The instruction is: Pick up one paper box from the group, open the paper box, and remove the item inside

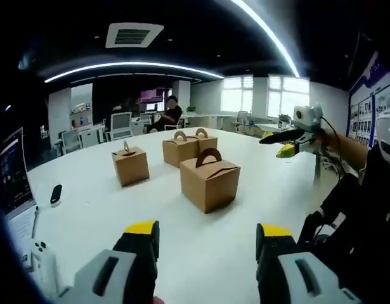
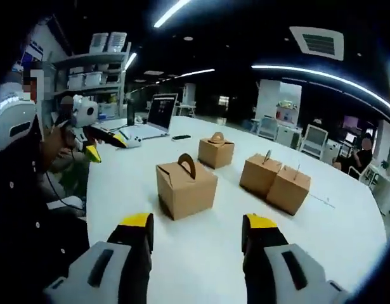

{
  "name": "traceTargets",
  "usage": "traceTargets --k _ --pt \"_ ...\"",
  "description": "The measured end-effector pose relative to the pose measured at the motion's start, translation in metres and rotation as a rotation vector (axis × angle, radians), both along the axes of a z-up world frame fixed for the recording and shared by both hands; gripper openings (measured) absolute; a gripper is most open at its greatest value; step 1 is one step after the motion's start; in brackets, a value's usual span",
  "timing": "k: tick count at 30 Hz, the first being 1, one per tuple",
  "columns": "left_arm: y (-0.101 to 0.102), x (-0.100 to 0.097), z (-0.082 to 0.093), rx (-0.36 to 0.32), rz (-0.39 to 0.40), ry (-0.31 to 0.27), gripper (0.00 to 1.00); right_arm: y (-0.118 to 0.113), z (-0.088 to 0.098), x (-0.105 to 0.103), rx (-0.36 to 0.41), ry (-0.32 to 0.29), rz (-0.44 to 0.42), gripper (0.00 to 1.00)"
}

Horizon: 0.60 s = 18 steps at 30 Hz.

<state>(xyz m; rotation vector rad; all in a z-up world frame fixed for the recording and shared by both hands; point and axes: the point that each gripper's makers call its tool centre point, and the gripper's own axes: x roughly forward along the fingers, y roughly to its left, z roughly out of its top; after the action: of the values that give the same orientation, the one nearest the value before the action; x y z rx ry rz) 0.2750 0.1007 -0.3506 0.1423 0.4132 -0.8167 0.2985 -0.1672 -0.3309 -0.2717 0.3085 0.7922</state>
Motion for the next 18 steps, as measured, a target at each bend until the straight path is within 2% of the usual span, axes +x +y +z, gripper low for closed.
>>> traceTargets --k 4,7,9,13,15,18 --pt "-0.001 -0.001 0.004 0.013 -0.011 -0.009 0.62 -0.007 -0.013 -0.020 -0.014 0.001 -0.014 0.59" --pt "-0.001 0.001 0.004 0.024 -0.010 -0.016 0.62 -0.005 -0.026 -0.036 -0.035 0.029 -0.003 0.59" --pt "-0.003 0.003 0.002 0.027 -0.014 -0.009 0.62 -0.001 -0.031 -0.039 -0.045 0.035 0.003 0.60" --pt "-0.016 0.013 -0.005 0.029 -0.044 0.008 0.61 0.017 -0.036 -0.030 -0.027 0.046 0.022 0.59" --pt "-0.026 0.026 -0.003 -0.019 -0.055 -0.010 0.61 0.032 -0.039 -0.019 -0.017 0.042 0.038 0.59" --pt "-0.037 0.042 -0.008 -0.047 -0.062 0.015 0.61 0.050 -0.045 0.001 0.008 0.054 0.052 0.59"
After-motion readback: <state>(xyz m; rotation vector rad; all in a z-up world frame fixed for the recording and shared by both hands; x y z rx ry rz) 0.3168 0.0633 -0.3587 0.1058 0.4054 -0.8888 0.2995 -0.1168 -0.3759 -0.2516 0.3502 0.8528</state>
